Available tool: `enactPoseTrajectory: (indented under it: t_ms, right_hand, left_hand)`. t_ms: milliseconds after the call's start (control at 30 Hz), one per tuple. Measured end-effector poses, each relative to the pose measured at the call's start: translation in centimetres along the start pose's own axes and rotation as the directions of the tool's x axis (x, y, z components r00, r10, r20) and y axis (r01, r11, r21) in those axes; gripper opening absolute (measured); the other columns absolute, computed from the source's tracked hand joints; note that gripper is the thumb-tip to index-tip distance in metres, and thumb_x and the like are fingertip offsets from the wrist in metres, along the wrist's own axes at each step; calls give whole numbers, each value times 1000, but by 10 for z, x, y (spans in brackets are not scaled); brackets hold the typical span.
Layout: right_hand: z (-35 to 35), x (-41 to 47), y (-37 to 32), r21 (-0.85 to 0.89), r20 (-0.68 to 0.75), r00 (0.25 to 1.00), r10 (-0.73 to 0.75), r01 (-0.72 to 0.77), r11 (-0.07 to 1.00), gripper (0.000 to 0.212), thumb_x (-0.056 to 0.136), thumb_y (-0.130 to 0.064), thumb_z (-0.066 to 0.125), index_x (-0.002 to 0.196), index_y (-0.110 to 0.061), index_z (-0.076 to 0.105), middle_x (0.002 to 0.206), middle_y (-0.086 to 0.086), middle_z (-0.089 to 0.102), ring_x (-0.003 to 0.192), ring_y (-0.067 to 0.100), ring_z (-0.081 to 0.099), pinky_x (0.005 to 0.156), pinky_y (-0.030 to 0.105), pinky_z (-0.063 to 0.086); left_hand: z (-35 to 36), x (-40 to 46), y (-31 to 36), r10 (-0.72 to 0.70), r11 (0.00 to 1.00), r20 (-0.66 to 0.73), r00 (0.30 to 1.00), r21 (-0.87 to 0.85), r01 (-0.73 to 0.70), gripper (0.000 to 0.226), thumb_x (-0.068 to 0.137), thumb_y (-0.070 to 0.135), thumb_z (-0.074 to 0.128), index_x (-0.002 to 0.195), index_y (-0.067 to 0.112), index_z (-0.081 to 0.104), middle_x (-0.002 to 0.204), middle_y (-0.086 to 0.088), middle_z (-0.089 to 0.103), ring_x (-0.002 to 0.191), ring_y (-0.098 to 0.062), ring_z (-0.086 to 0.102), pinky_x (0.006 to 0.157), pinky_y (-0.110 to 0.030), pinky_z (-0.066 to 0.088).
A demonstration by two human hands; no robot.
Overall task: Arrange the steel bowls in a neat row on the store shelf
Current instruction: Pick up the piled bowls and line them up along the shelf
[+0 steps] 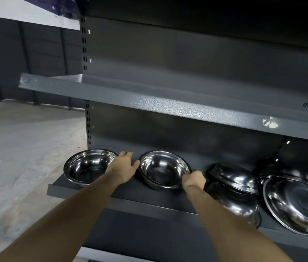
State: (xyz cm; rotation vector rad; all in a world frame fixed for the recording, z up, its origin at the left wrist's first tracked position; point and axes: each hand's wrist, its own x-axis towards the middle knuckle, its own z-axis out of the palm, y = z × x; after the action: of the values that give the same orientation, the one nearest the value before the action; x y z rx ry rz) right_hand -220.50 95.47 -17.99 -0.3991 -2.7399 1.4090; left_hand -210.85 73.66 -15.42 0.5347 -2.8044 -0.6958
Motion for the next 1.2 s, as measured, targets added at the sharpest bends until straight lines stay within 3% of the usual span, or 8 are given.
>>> enactPoseTrajectory:
  t_ms: [267, 467, 667, 833, 1067, 1200]
  right_hand:
    - [26, -19, 7, -7, 92, 996, -19, 20, 1000, 28, 85, -4, 51, 107, -1, 68, 108, 19, 69, 103, 35, 64, 76, 26, 45]
    - [24, -19, 13, 15, 64, 998, -14, 13, 1000, 30, 83, 0, 47, 104, -6, 67, 104, 16, 70, 88, 32, 61, 75, 27, 46]
    - [16, -14, 20, 58, 5, 1000, 27, -27, 998, 35, 90, -6, 51, 124, -7, 61, 122, 16, 66, 118, 34, 58, 94, 30, 45]
    - [4, -9, 25, 76, -14, 999, 30, -29, 997, 39, 92, -20, 55, 129, -9, 59, 128, 15, 64, 123, 33, 56, 99, 31, 44]
    - [-33, 4, 37, 31, -101, 995, 18, -15, 999, 33, 94, -19, 55, 124, -5, 60, 124, 17, 65, 121, 33, 57, 98, 31, 42]
    - [-62, 12, 49, -8, -173, 984, 29, -31, 999, 30, 92, -19, 56, 114, -1, 65, 116, 21, 68, 115, 37, 60, 95, 33, 45]
  left_hand:
    - [-3, -7, -11, -17, 1000, 5, 1000, -3, 17, 63, 98, 47, 42, 150, 11, 33, 153, -10, 34, 140, -28, 34, 111, -39, 33]
    - [-1, -13, -14, -27, 1000, 28, 999, -6, 28, 63, 98, 46, 43, 150, 12, 32, 155, -11, 33, 140, -29, 36, 112, -39, 33]
    - [7, -15, -10, 2, 1000, 50, 999, -11, -2, 62, 98, 46, 44, 149, 11, 34, 154, -10, 34, 141, -27, 35, 115, -37, 31]
    - [14, -12, 1, 35, 999, 74, 997, -21, -34, 60, 98, 46, 43, 148, 12, 36, 150, -10, 38, 137, -29, 39, 112, -42, 34]
    - [35, -6, 37, 128, 991, 112, 985, -62, -122, 57, 96, 46, 45, 146, 17, 40, 144, -8, 44, 130, -29, 46, 109, -42, 38]
    - [50, -2, 64, 203, 979, 153, 967, -67, -195, 59, 97, 46, 46, 147, 17, 39, 150, -8, 40, 136, -26, 41, 112, -37, 33]
